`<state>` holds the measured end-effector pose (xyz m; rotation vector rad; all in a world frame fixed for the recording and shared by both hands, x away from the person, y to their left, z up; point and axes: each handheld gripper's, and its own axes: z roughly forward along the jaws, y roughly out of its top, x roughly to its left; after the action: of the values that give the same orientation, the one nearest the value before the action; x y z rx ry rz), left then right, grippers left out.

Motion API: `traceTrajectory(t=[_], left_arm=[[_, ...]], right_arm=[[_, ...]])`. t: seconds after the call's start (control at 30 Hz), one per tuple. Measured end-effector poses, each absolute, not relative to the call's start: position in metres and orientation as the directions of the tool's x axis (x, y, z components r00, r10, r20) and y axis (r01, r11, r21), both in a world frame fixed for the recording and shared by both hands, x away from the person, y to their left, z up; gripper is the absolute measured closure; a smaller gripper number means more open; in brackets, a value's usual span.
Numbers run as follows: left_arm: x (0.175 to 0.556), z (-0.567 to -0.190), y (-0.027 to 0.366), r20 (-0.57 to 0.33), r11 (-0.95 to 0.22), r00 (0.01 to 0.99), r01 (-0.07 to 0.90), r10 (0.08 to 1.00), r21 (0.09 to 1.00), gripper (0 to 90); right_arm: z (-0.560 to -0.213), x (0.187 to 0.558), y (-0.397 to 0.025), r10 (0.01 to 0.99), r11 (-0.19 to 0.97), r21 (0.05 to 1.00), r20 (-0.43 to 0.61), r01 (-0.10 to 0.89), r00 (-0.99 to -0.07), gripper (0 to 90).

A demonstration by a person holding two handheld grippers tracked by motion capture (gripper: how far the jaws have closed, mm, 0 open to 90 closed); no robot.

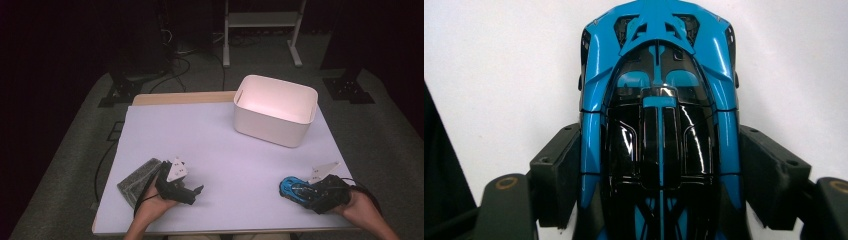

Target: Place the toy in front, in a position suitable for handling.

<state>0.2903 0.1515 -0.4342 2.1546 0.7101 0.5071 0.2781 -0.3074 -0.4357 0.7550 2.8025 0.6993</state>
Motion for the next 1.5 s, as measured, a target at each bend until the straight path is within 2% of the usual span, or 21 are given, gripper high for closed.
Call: traceTrajectory(t=[0.23, 0.5, 0.63, 0.73, 0.77, 0.9, 1.1, 1.2, 1.5], left_arm=[[0.29, -0.433, 0.153, 0.121, -0.528, 0.761, 0.316, 0.637, 0.788, 0.2], [0.291, -0.429, 0.157, 0.125, -0.521, 0.755, 0.312, 0.643, 0.794, 0.2], [0.291, -0.424, 0.161, 0.122, -0.503, 0.745, 0.31, 0.656, 0.807, 0.2], [0.291, -0.421, 0.165, 0.125, -0.502, 0.743, 0.308, 0.658, 0.808, 0.2], [0.291, -0.418, 0.167, 0.127, -0.497, 0.74, 0.304, 0.66, 0.813, 0.2], [0.291, -0.414, 0.174, 0.13, -0.491, 0.736, 0.299, 0.665, 0.818, 0.2], [0.292, -0.411, 0.183, 0.119, -0.479, 0.727, 0.311, 0.676, 0.821, 0.3], [0.293, -0.412, 0.187, 0.114, -0.482, 0.727, 0.32, 0.677, 0.816, 0.3], [0.295, -0.413, 0.193, 0.11, -0.488, 0.727, 0.332, 0.678, 0.807, 0.2]], right_arm=[[-0.43, 0.279, -0.308, 0.503, 0.758, 0.489, -0.02, 0.431, -0.864, 25.2], [-0.402, 0.284, -0.301, 0.471, 0.75, 0.532, -0.014, 0.393, -0.882, 25.2], [-0.373, 0.29, -0.274, 0.39, 0.762, 0.568, -0.019, 0.311, -0.921, 25.2], [-0.365, 0.293, -0.261, 0.355, 0.767, 0.577, -0.018, 0.281, -0.935, 25.2], [-0.357, 0.296, -0.243, 0.312, 0.778, 0.579, -0.02, 0.243, -0.95, 25.2], [-0.35, 0.302, -0.212, 0.242, 0.794, 0.581, -0.028, 0.181, -0.97, 25.2], [-0.357, 0.312, -0.177, 0.171, 0.812, 0.569, -0.016, 0.131, -0.985, 25.1], [-0.372, 0.318, -0.156, 0.137, 0.828, 0.549, 0.005, 0.117, -0.991, 25.1], [-0.404, 0.328, -0.132, 0.089, 0.858, 0.504, 0.035, 0.095, -0.995, 25.1]])
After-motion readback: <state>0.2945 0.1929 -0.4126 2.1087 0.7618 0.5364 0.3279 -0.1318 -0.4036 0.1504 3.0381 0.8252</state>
